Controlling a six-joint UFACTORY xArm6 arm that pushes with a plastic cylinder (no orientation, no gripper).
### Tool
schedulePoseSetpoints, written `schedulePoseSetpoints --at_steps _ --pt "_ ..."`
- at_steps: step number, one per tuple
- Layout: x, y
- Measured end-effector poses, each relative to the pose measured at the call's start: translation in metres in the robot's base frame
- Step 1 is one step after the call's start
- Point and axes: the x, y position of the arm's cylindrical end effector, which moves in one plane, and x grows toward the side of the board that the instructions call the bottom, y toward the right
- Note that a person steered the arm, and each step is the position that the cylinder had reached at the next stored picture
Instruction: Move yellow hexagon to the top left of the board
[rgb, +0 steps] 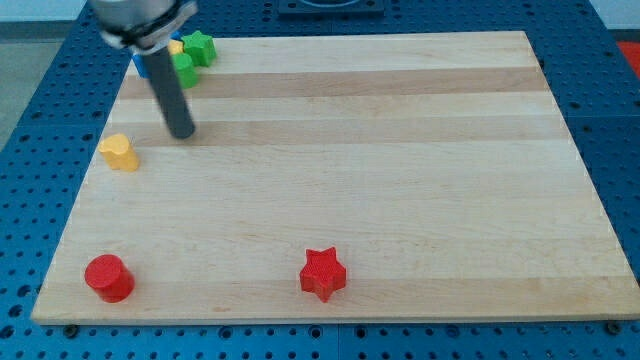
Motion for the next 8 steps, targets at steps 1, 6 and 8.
schedulePoseSetpoints --at_steps 1,6,8 --pt "0.043 -0.034" --pt "0.05 -0.067" --pt "0.051 -0.094"
